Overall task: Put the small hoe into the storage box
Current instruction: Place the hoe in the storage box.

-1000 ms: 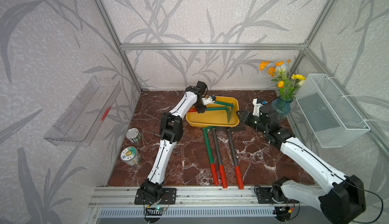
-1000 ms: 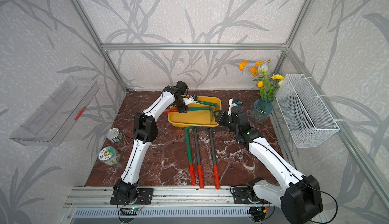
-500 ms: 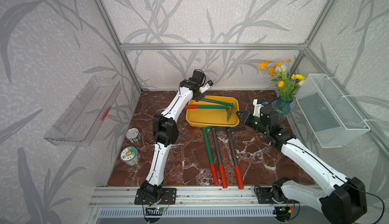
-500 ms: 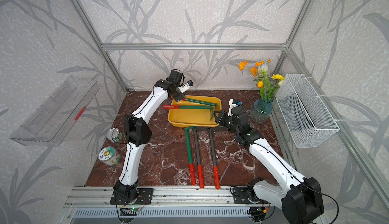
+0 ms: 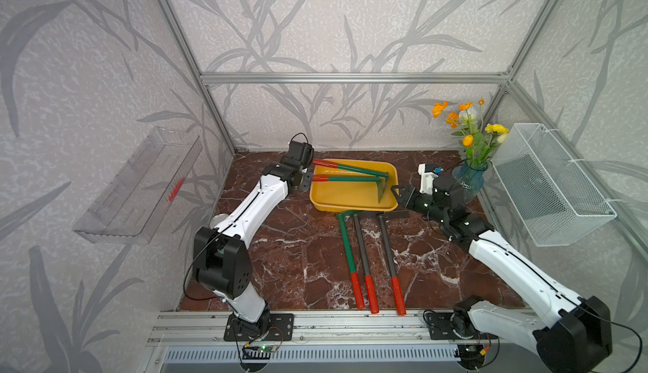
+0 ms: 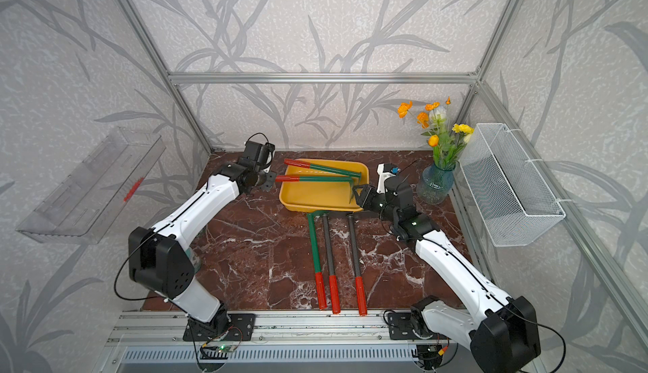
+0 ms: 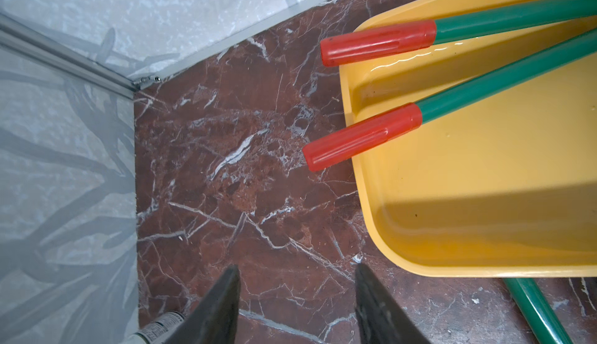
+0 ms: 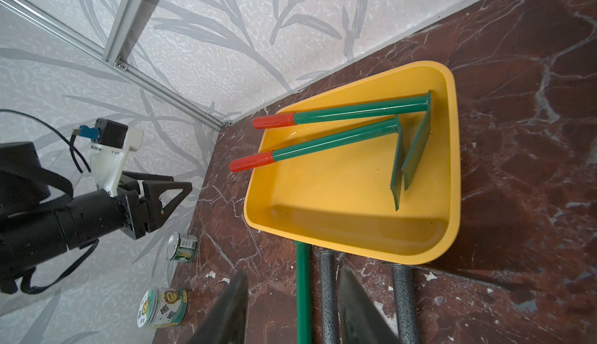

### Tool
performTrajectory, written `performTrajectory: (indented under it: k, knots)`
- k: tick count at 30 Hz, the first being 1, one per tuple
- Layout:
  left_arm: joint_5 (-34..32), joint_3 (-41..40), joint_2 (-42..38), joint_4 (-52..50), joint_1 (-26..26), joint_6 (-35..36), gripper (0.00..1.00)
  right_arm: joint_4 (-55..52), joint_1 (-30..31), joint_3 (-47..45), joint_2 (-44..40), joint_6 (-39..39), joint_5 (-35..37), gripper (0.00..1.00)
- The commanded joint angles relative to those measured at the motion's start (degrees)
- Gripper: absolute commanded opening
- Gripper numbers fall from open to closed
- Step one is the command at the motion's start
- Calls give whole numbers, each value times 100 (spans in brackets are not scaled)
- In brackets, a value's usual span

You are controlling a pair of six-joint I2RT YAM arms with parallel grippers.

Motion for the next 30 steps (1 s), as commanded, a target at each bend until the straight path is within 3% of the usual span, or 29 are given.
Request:
performTrajectory:
  k: [1, 8, 15, 19, 23, 30]
  knots:
    - [146, -332, -25, 966, 9, -288, 55, 10, 201, 283, 315, -314, -240, 46]
    - [247, -415, 321, 1300, 69, -111, 52, -151, 662, 1320, 1793, -1356, -242, 46]
    - [694, -500, 423, 1529, 291, -209, 51, -1488, 794, 3541, 3782, -2778, -511, 45]
    - [952, -745, 360, 1543, 292, -228, 51, -1935, 905, 4324, 4582, -3263, -756, 46]
    - [1036, -1122, 331, 1834, 301, -262, 51, -2119, 1005, 4715, 5086, -3573, -980, 46]
    - [1416, -1092, 665, 2060, 297, -354, 51, -2083, 1078, 4762, 5365, -3707, -1266, 46]
